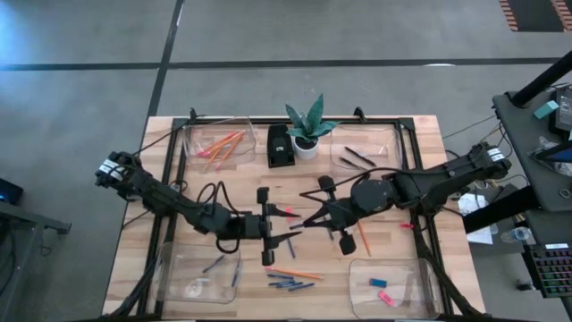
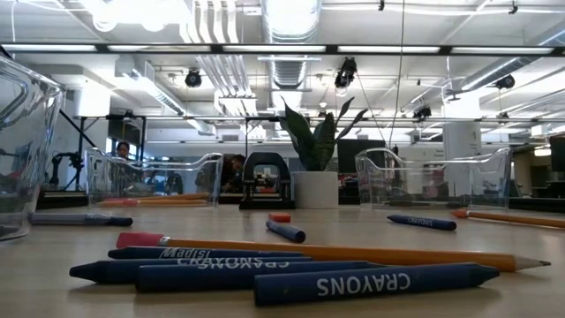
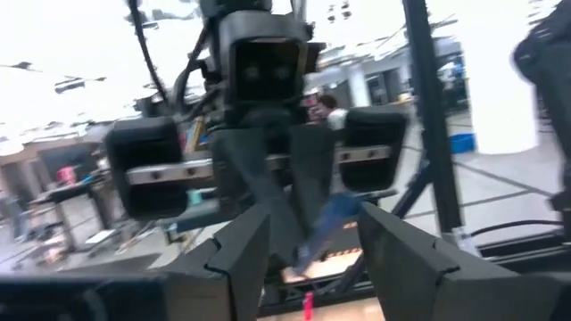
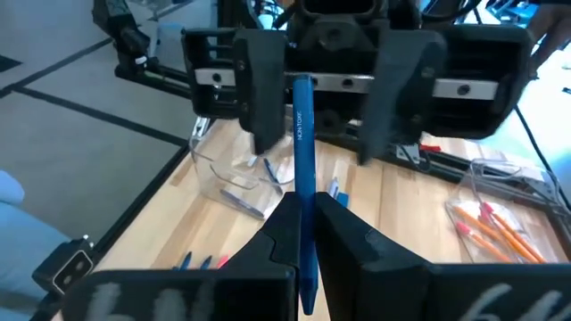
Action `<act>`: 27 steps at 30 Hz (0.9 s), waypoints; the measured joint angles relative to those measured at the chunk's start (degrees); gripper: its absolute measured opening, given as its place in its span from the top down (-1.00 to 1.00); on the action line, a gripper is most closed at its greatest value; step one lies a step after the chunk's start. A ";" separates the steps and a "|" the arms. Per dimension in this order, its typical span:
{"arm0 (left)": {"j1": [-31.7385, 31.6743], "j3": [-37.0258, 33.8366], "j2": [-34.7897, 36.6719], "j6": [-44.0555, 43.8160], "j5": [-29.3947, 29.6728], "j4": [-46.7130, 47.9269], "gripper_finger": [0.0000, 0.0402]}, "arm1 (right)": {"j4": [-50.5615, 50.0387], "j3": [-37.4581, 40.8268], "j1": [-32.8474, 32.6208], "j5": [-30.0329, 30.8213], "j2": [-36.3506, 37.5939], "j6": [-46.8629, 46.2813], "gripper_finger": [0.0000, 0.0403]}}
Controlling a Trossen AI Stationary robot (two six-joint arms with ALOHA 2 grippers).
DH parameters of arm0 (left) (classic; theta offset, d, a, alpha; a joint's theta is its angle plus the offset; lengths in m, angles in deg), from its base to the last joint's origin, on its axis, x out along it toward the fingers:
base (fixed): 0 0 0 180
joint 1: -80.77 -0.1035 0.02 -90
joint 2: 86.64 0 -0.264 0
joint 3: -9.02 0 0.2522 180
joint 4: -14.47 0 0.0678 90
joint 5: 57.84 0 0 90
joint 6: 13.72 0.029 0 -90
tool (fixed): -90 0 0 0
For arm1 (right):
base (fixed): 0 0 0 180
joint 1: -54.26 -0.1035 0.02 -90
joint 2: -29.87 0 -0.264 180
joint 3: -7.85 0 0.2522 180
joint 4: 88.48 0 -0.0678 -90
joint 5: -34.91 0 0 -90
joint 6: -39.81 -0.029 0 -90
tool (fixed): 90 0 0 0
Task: Sort crayons/erasers/pens/pencils in bins
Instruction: Put the blue crayon into the bottom left transparent bin
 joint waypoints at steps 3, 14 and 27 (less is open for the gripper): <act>0.04 0.02 0.00 -0.83 -1.28 0.04 0.39 | 0.43 0.00 0.00 0.00 0.00 -0.02 0.94; -0.24 0.02 0.00 -1.29 -1.10 -0.02 0.90 | 0.28 0.00 -0.02 -0.14 0.00 -1.33 0.93; -0.25 -0.26 0.00 -8.77 -0.94 7.21 0.92 | -27.83 -9.63 0.02 0.83 0.97 -15.41 0.22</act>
